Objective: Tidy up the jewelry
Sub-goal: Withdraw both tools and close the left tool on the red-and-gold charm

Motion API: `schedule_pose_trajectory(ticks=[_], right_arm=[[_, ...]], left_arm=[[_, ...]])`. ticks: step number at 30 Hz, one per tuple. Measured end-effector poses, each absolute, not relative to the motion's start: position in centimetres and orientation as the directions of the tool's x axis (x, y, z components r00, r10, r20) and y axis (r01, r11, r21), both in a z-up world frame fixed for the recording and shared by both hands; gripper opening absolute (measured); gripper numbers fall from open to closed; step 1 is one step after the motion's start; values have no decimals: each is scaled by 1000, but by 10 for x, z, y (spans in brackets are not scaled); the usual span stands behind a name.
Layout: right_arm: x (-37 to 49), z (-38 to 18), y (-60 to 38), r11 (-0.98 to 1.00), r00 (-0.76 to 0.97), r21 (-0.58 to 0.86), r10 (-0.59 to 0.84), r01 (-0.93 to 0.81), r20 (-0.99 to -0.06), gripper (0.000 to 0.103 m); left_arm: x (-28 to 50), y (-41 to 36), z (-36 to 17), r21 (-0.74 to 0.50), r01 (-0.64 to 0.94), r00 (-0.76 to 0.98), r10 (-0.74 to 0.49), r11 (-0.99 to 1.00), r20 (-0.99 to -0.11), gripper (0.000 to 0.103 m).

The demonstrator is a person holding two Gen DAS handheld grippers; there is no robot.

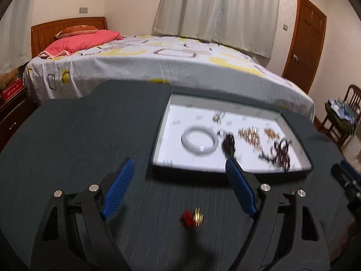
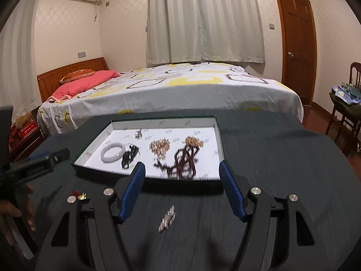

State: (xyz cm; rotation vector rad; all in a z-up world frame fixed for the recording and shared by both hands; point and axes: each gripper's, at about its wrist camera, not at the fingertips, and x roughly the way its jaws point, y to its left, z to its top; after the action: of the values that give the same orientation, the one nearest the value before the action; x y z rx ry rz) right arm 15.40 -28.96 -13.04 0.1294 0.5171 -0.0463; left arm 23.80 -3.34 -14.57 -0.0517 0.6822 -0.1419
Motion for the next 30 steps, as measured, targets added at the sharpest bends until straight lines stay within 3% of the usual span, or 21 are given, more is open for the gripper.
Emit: schedule_pose_trajectory(ticks=[12, 17, 23, 26, 30], right_arm=[[121, -153, -292, 990, 840, 104, -21, 92, -542, 66], [119, -157, -288, 991, 832, 103, -12, 83, -554, 66], [118, -159, -288, 991, 832, 105, -11, 83, -554, 66], [119, -160, -288, 991, 830, 106, -9, 81, -558, 66], [119, -160, -287, 991, 829, 106, -9, 82, -559, 66]], left_arm=[[216, -45, -176, -67, 152, 715, -156, 986, -681, 78], [221, -52, -190, -65, 175, 673, -167, 982, -721, 58], [224, -52, -195, -87, 185, 647, -188, 979, -739, 54], [229, -53, -200, -102, 194, 620, -202, 976, -758, 42], [233, -50, -201, -130, 199, 607, -226, 971, -762, 37]])
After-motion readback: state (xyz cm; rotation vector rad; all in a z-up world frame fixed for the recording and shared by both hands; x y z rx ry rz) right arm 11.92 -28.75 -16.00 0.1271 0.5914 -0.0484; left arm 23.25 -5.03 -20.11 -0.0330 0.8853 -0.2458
